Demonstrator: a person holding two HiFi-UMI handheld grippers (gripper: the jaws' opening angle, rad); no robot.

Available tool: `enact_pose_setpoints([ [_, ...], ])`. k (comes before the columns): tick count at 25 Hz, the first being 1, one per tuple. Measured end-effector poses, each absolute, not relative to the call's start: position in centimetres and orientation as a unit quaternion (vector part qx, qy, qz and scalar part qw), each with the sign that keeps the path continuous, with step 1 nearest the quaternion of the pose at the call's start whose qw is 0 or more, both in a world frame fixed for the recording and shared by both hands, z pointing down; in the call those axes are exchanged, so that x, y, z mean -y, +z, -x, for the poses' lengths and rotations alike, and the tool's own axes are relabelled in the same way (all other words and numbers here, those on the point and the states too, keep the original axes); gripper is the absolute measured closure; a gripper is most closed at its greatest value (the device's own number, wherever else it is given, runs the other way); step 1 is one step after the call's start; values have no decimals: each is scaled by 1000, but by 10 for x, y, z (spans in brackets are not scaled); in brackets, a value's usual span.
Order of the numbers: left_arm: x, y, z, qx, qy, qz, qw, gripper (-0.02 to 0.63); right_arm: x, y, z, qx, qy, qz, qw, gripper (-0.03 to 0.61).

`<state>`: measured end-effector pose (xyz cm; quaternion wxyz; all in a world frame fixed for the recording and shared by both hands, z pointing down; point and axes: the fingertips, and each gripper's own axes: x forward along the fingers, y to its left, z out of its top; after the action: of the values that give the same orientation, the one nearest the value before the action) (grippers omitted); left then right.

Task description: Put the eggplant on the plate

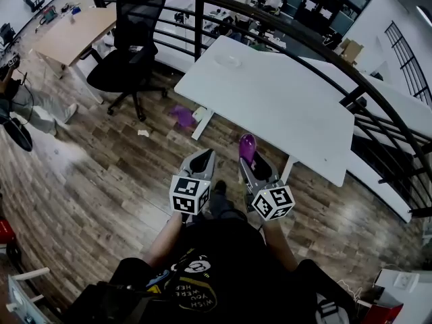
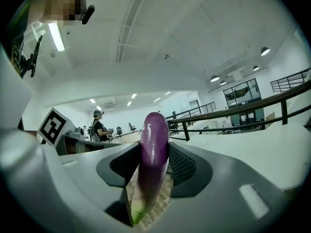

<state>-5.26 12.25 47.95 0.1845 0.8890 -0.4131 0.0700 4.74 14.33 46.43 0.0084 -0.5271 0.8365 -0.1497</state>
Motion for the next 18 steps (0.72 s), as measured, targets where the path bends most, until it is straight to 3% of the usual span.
enact_pose_setpoints([
  [3,-94,494,41,401,98,-890,193,608,-113,475,-51,-839,-161,520,8,391],
  [12,10,474,-36,402,95,-901,130,608,-24,476,-105,-847,-179,500,24,391],
  [18,55,480,-48,416,109,-893,130,609,29,491,-117,-860,-194,473,2,391],
])
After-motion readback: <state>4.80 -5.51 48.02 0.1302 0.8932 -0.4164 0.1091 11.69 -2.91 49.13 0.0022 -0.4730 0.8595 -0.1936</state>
